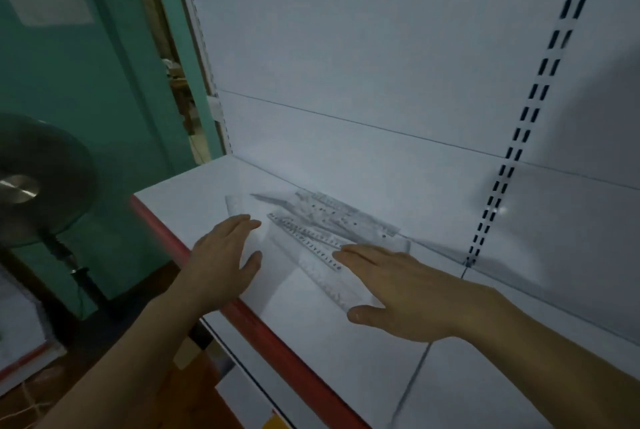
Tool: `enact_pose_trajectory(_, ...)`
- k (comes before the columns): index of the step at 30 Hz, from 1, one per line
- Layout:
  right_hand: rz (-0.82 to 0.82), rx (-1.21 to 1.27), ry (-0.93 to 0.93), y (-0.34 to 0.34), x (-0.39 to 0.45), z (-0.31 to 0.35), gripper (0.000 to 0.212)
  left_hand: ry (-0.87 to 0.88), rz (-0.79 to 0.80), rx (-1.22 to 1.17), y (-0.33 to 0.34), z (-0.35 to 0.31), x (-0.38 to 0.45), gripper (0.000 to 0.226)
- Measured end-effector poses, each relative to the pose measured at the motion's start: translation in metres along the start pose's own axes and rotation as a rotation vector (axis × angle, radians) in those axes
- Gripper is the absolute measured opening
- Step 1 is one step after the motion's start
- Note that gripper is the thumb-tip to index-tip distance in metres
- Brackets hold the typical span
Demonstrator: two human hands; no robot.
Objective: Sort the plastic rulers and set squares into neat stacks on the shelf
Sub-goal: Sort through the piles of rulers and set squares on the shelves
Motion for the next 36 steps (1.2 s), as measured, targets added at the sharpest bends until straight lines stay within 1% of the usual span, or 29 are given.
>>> enact_pose_trajectory(4, -0.068, -0.018, 0.171, 0.001, 0.023, -0.027, 0.079, 0.163, 0.003, -0.159, 0.034, 0.003, 0.061, 0.058)
enact_pose_trajectory(7, -0.103, -0.05, 0.255, 0.007, 0.052, -0.032, 0.077, 0.269, 0.04, -0.245, 0.061, 0.014, 0.094, 0.061)
enact_pose_trajectory(10, -0.168, -0.043, 0.385, 0.012, 0.087, -0.024, 0.071, 0.327, 0.124, -0.262, 0.077, 0.039, 0.128, 0.065)
enact_pose_trajectory(14, -0.207, -0.095, 0.557, 0.019, 0.126, -0.024, 0.058, 0.397, 0.181, -0.336, 0.091, 0.066, 0.177, 0.067)
enact_pose_trajectory(17, -0.286, -0.154, 0.691, 0.025, 0.138, -0.028, 0.048, 0.527, 0.28, -0.357, 0.103, 0.062, 0.196, 0.064)
enact_pose_trajectory(19, -0.302, -0.216, 0.798, 0.03, 0.139, -0.029, 0.047, 0.624, 0.357, -0.33, 0.11, 0.055, 0.199, 0.062)
enact_pose_trajectory(21, -0.311, -0.233, 0.851, 0.036, 0.14, -0.028, 0.039, 0.691, 0.381, -0.354, 0.116, 0.05, 0.201, 0.06)
enact_pose_trajectory(22, -0.312, -0.234, 0.865, 0.038, 0.14, -0.028, 0.036, 0.705, 0.385, -0.388, 0.118, 0.049, 0.202, 0.058)
enact_pose_trajectory(24, -0.336, -0.235, 0.878, 0.042, 0.14, -0.028, 0.037, 0.698, 0.376, -0.469, 0.124, 0.05, 0.204, 0.054)
enact_pose_trajectory(26, -0.4, -0.238, 0.873, 0.046, 0.139, -0.028, 0.041, 0.712, 0.325, -0.536, 0.131, 0.051, 0.205, 0.049)
enact_pose_trajectory(28, -0.461, -0.246, 0.862, 0.048, 0.137, -0.026, 0.04, 0.728, 0.278, -0.599, 0.132, 0.05, 0.204, 0.04)
enact_pose_trajectory(30, -0.544, -0.224, 0.841, 0.05, 0.135, -0.025, 0.037, 0.745, 0.245, -0.672, 0.131, 0.047, 0.202, 0.036)
enact_pose_trajectory(34, -0.768, -0.154, 0.782, 0.055, 0.13, -0.025, 0.043, 0.707, 0.294, -0.766, 0.129, 0.046, 0.197, 0.043)
enact_pose_trajectory(36, -0.835, -0.123, 0.757, 0.055, 0.129, -0.022, 0.045, 0.695, 0.284, -0.784, 0.128, 0.05, 0.195, 0.037)
Point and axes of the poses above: each hand's wrist, its own x-axis towards the middle knuckle, its own y-axis out of the palm, z = x × y, the point moved 2 cm from there along x, towards the middle knuckle, and after that the axes turned 13 degrees about -z, right-handed, at the moved point
